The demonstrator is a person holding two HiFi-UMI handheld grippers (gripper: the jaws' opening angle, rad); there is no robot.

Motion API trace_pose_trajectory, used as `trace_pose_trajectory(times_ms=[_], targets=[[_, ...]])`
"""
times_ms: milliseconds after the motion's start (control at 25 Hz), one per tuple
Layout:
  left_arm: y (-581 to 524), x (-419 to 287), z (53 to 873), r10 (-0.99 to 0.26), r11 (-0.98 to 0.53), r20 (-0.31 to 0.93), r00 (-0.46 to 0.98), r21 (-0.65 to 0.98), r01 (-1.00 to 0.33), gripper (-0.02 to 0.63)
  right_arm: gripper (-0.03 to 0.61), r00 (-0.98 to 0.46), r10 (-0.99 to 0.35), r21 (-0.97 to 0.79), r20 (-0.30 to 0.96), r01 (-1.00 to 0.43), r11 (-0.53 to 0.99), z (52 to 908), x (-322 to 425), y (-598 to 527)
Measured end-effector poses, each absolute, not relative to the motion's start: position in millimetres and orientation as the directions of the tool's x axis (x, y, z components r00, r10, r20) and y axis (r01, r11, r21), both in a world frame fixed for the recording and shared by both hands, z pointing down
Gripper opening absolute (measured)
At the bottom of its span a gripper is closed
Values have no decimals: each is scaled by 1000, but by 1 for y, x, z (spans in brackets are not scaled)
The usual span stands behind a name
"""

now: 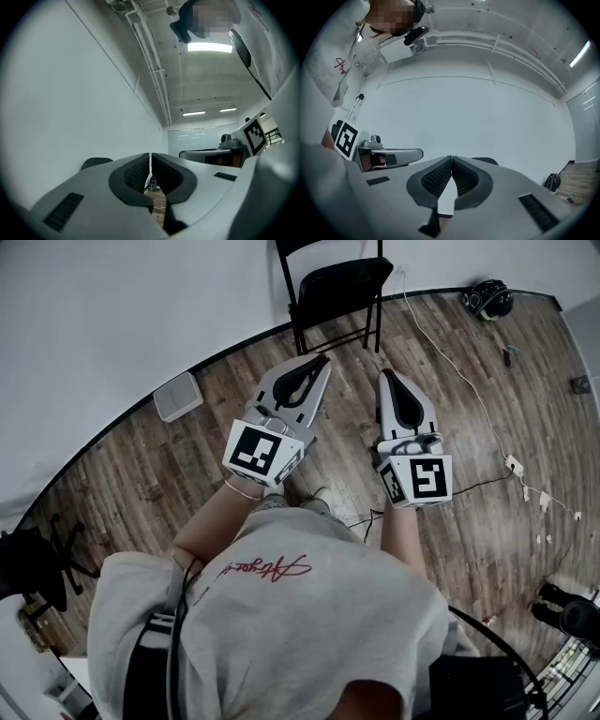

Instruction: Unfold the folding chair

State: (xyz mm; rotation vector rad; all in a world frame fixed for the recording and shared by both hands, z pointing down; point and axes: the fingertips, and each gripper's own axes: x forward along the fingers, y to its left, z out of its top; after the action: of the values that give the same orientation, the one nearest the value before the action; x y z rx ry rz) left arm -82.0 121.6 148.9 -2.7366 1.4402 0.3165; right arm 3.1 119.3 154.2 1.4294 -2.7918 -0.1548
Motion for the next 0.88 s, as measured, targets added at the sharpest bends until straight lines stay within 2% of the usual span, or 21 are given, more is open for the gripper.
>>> trace_pose_trajectory(times_ms=[520, 760, 880], targets=[[124, -87, 143, -809, -571, -222, 544, 76, -818, 15, 17, -611, -790, 99, -59, -791, 604, 146, -4, 123], [119, -91, 149, -820, -558, -218, 530, 98, -824, 17, 17, -647, -753, 56, -119, -761, 646, 142, -7, 128], [115, -91, 154, -829, -546, -211, 518, 104, -831, 17, 18, -656, -750, 58, -86, -755, 653, 154, 0, 129]])
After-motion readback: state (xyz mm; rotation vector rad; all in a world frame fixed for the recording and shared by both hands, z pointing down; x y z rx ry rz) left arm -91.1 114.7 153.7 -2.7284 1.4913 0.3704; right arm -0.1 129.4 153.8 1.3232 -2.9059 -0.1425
